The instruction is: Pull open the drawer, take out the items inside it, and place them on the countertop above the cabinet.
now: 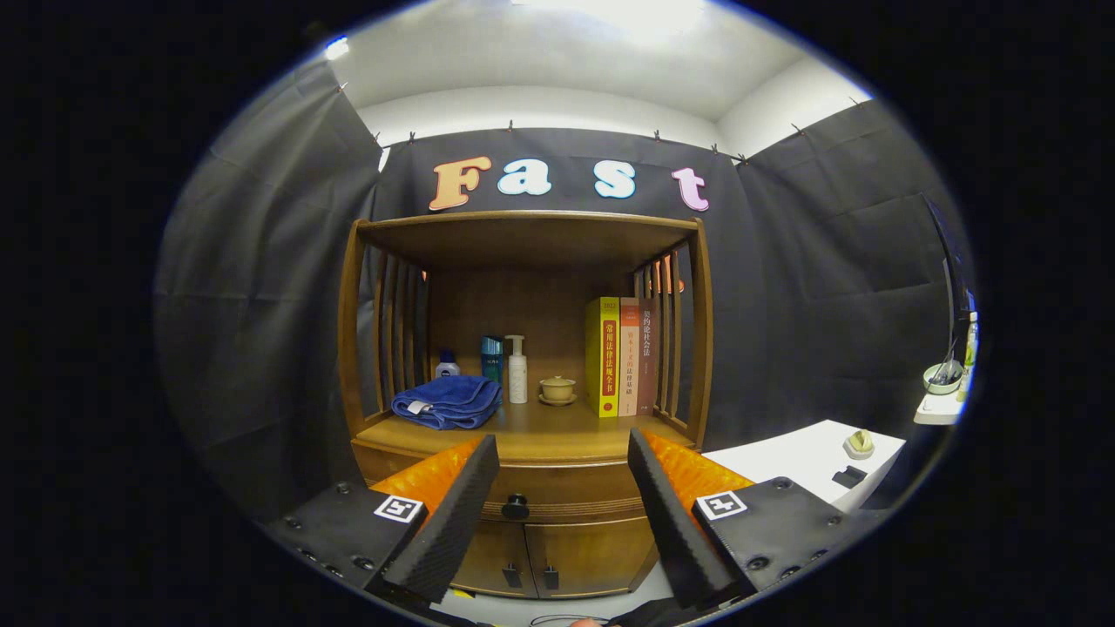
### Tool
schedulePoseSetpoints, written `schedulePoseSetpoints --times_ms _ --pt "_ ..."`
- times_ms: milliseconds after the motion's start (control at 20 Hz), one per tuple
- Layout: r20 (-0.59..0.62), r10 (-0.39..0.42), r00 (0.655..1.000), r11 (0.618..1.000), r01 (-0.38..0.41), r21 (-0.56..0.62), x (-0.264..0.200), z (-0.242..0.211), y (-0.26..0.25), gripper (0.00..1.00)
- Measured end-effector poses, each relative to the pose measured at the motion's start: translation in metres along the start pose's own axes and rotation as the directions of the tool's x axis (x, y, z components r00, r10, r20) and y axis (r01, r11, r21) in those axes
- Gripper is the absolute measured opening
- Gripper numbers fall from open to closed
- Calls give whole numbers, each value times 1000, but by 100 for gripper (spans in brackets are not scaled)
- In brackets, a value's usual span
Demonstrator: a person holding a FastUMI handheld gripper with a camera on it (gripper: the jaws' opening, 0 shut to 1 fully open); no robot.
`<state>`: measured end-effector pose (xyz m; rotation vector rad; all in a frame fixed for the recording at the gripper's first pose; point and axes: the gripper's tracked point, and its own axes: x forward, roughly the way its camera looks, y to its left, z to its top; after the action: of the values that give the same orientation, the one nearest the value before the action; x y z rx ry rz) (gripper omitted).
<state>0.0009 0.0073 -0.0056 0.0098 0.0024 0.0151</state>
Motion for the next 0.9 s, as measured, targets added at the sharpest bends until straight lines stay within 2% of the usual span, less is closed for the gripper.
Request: schedulePoseSetpoints --times_ms 900 --pt "9 25 1000 999 -25 -21 7 6 17 98"
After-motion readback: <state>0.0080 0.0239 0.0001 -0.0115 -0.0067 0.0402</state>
